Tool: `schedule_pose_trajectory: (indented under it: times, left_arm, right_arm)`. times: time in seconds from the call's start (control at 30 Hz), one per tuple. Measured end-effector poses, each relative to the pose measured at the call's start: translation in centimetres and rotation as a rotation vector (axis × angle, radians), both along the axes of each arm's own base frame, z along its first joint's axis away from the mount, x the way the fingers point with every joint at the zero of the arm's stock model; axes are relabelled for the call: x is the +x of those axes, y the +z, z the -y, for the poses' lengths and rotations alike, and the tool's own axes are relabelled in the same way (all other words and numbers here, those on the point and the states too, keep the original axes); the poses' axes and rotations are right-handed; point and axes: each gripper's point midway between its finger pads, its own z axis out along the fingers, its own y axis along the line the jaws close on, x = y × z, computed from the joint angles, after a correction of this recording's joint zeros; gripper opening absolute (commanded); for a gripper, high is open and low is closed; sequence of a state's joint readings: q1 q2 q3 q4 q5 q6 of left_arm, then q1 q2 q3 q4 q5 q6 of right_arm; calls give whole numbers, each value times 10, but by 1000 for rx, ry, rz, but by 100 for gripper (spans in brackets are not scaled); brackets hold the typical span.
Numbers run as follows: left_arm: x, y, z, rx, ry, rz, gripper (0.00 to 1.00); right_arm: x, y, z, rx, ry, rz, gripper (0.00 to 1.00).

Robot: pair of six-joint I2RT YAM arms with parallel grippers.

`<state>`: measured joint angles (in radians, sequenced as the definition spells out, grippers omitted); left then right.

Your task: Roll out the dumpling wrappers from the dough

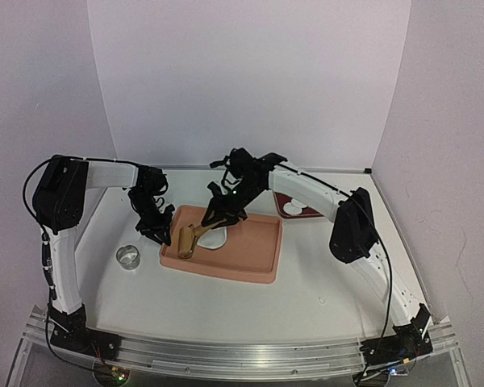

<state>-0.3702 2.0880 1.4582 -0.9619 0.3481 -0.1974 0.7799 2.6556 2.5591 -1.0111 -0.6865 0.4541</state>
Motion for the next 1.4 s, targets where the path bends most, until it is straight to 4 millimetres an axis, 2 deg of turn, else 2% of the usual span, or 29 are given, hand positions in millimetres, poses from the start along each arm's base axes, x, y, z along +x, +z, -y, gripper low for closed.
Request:
schedule_pose_trajectory:
  times: [0.07,0.13,0.37,0.5,0.77,1.1,1.4]
  left_arm:
    - [0,0,0,0,0,0,0]
    - [0,0,0,0,0,0,0]
    - [0,0,0,-2,0,6,0]
    - [0,0,0,-5,1,11,0]
    - [-1,1,2,-16,2,39,0]
    - [-1,1,4,-33,3,57,0]
    - [-3,2,10,-64,0,55,0]
  right_arm:
    - [-1,-4,-21,68,19,15,0]
    - [-1,-4,-30,92,21,25,0]
    - [-1,-1,-31,98,18,28,0]
    - [0,17,-32,116,22,53,0]
    - [-3,37,-20,72,-4,65,0]
    - [6,50,8,-52,-194,58,0]
    - [19,61,9,-24,-272,46,0]
